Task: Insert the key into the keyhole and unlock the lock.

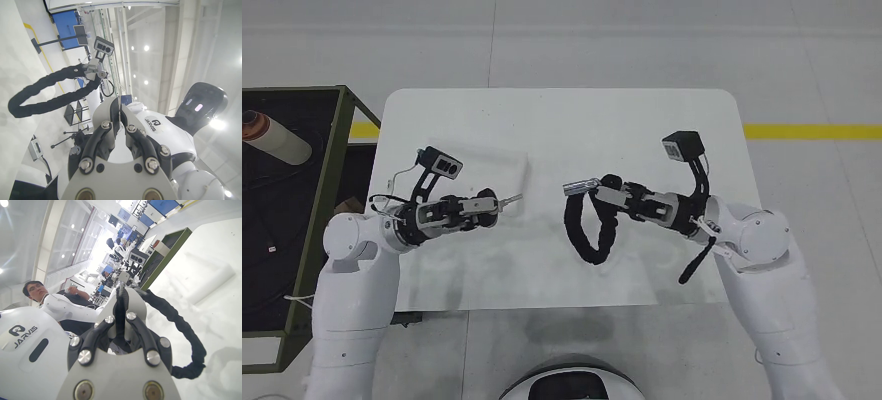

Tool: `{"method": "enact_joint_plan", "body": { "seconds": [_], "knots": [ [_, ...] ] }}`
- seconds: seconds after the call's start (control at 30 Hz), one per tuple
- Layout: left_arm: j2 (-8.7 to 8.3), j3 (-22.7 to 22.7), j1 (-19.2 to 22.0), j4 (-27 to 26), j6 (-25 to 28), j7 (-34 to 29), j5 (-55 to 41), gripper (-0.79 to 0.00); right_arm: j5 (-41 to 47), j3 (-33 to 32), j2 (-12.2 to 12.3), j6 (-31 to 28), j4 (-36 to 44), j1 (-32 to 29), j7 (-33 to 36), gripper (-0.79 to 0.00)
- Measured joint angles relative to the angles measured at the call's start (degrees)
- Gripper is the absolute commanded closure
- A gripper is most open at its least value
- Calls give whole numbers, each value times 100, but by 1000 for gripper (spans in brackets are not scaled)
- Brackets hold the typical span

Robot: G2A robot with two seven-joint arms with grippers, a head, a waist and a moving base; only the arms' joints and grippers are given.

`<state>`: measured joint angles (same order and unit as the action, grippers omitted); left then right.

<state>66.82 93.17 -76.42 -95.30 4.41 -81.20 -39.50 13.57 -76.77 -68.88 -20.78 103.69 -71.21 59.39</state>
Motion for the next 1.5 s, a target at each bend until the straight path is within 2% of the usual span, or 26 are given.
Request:
{"method": "enact_joint_plan", "body": {
  "seconds": [0.17,0.3,0.7,1.5],
  "knots": [
    [-52,-120,157,120,-327,-93,302,0,-332,127,19,134,84,74,38,0],
    [-81,-183,229,160,-384,-172,420,0,-525,238,24,234,134,118,-12,0],
    [-125,-343,240,158,45,-84,593,0,-580,409,46,461,161,219,76,0],
    [-197,-486,102,-26,306,127,601,0,-543,488,98,522,277,213,72,0]
  ]
}}
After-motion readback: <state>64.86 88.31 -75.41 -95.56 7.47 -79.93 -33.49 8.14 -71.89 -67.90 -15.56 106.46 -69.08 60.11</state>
